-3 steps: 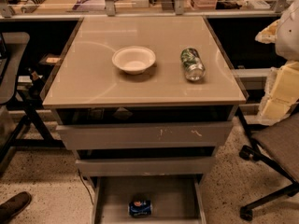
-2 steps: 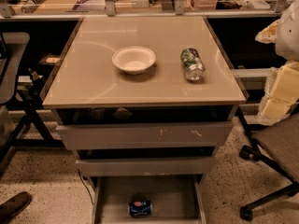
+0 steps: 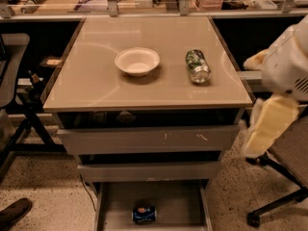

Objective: Pick pepsi can from bottom drawer and place on counter

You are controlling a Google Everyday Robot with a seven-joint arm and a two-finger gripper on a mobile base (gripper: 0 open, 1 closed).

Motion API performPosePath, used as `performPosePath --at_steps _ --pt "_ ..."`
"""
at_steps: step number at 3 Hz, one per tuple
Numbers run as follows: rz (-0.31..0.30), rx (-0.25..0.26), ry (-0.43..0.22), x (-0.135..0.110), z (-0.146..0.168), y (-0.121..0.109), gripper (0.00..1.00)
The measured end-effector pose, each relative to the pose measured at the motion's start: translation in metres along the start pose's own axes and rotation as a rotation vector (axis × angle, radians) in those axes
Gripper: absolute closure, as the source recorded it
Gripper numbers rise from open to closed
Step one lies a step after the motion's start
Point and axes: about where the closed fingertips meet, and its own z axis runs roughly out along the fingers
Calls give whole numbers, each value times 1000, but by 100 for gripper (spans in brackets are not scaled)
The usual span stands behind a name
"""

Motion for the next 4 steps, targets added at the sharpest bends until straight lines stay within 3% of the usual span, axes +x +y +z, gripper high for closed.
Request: performPosePath --at_steps 1,2,3,4 --pt "12 -103 -39 -13 54 45 0" --pt "12 -103 -39 -13 54 45 0" --pt "33 -145 -50 -10 77 63 0" --pt "91 -220 -98 -7 133 98 0"
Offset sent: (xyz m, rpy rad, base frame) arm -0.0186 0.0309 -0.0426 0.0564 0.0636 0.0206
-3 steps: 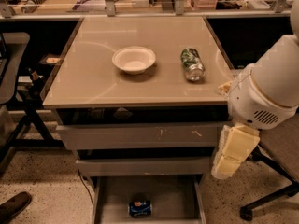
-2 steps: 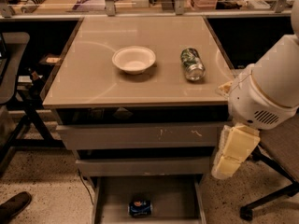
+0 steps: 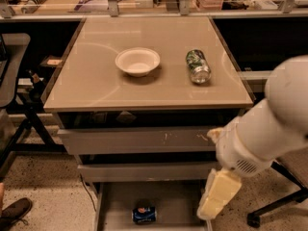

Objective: Pick pepsi can from bottom drawer and place on counter

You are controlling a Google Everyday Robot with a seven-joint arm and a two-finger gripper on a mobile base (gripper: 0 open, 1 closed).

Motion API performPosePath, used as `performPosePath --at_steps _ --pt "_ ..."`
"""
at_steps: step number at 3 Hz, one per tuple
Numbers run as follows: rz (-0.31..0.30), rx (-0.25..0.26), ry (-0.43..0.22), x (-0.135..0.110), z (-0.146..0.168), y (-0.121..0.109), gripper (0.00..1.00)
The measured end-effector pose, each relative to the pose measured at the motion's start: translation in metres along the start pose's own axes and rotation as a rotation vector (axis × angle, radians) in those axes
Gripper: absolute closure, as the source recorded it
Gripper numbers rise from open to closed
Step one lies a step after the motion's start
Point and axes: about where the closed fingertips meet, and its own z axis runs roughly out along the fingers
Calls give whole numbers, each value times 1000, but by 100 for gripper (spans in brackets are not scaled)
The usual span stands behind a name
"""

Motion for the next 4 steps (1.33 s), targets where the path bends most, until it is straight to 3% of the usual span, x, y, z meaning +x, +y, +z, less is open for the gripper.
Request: performPosePath --at_steps 1,3,4 --pt "43 -25 -30 13 68 11 0" --pt "48 -16 -8 16 81 16 0" --pt "68 -9 31 29 126 22 0"
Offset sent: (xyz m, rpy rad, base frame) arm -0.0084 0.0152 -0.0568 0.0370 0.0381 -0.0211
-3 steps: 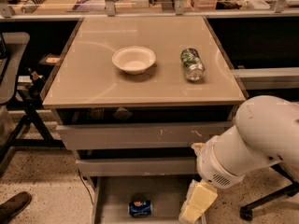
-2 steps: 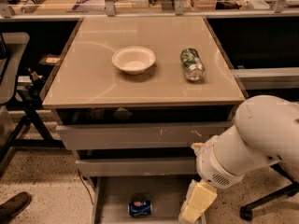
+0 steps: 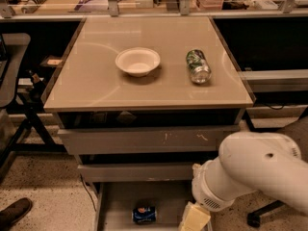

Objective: Pick pepsi can from bottom drawer and place on counter

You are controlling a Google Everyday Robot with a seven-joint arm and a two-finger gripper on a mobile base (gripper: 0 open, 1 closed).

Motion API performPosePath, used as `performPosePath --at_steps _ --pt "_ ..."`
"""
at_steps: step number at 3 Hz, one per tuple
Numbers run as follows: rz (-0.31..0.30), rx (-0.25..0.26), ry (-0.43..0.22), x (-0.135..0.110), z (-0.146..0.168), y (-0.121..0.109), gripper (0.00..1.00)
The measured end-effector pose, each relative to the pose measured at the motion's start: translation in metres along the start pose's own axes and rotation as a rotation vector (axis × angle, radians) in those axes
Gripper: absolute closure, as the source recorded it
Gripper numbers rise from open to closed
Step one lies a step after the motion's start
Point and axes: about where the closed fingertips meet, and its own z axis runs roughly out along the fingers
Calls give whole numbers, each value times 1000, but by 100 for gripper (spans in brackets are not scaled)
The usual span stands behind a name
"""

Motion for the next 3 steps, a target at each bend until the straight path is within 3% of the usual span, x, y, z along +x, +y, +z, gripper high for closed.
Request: performPosePath --at_steps 1,2,3 --pt "31 55 7 10 39 -17 0" --pt "106 66 -26 17 62 -34 0" --pt "106 66 -26 17 62 -34 0"
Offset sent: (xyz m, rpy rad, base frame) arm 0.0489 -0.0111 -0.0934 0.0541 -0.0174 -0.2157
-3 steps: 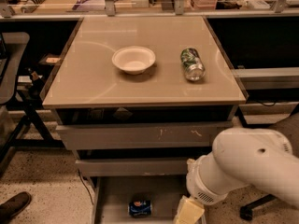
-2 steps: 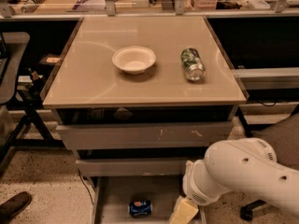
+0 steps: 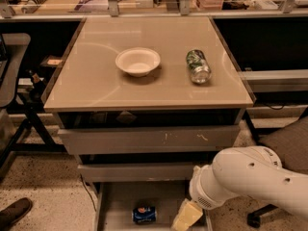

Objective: Pick pepsi can from bottom drawer and place on counter

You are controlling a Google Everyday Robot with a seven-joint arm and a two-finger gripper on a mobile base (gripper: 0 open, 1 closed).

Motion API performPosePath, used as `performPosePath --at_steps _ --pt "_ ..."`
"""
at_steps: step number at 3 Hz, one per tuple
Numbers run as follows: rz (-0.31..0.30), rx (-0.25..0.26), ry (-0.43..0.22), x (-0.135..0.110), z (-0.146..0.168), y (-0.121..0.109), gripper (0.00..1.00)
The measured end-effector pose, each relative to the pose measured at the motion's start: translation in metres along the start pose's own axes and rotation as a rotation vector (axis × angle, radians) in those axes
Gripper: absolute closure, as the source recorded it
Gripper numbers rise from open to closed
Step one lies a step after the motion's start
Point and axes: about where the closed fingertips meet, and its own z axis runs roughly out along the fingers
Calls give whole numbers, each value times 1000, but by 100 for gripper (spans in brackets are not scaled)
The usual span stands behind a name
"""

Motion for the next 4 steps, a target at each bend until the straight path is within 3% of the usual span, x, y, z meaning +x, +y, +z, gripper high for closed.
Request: performPosePath --at_steps 1,3,4 --pt "13 -14 -25 5 25 3 0" --pt "49 -105 -113 27 133 1 0" --pt "49 -105 -113 27 133 1 0"
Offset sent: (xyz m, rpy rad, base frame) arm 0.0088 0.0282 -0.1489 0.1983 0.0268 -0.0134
